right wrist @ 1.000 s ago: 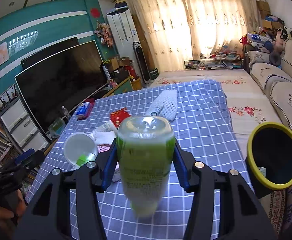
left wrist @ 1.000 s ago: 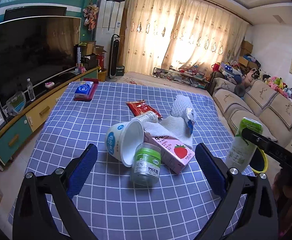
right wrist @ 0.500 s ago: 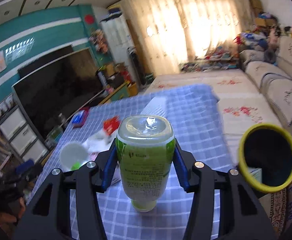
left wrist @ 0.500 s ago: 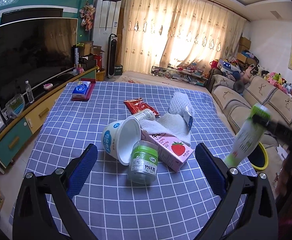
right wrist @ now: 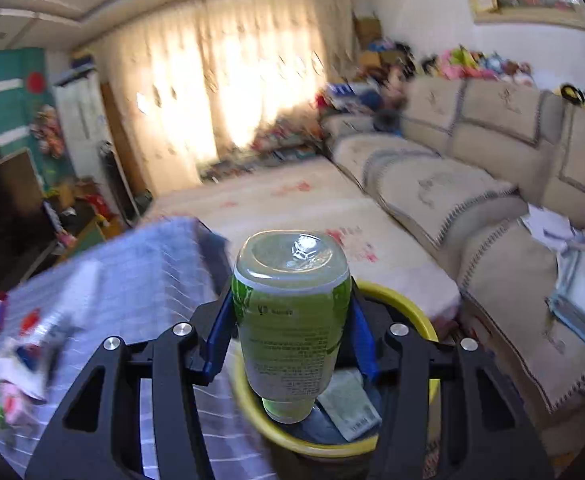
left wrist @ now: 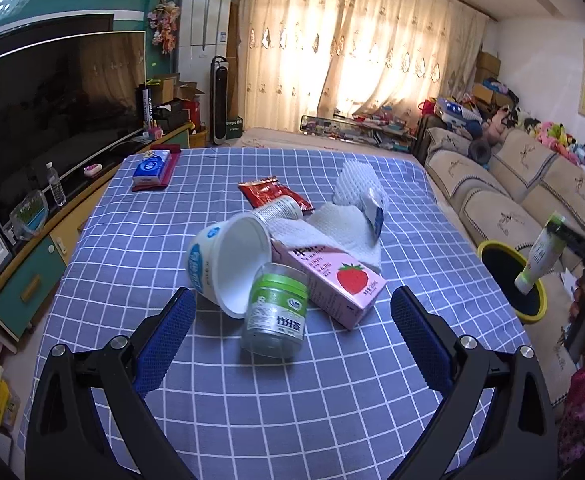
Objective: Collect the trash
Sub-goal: 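Grasp the green-labelled bottle with the right gripper and drop it into the bin, then grasp the green jar with the left gripper and drop it into the bin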
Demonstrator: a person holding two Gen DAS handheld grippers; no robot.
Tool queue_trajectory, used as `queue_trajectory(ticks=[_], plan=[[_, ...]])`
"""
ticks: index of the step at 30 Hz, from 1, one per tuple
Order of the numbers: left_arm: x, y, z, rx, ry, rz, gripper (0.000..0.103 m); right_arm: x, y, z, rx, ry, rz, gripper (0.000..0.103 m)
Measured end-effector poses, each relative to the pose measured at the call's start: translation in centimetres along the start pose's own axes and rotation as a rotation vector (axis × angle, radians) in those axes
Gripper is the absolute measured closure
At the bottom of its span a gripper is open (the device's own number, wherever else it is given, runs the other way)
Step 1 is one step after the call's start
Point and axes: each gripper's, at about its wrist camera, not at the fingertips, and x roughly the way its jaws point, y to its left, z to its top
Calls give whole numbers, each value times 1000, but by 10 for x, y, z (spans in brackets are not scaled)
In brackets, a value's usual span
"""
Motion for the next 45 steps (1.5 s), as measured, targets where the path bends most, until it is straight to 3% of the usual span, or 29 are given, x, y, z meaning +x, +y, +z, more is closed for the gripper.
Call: queue_trajectory(ticks=[7, 12, 23, 29, 41, 45], plan=[[13, -9, -1, 24, 27, 0, 6, 55, -16, -40, -3, 144, -62, 54], [20, -8, -4, 21, 45, 2, 6, 71, -19, -53, -11, 179, -80, 53], [37, 5, -15, 3, 95, 13, 6, 48, -9, -50, -20, 140, -57, 52], [59, 8, -20, 25, 126, 61, 6, 42, -4, -50, -22, 137, -36, 51], [105, 6, -20, 95, 173, 115, 23, 41, -4, -51, -13, 145, -20, 51], [115, 6, -21, 113, 192, 124, 41, 41, -5, -52, -10, 147, -15, 51]])
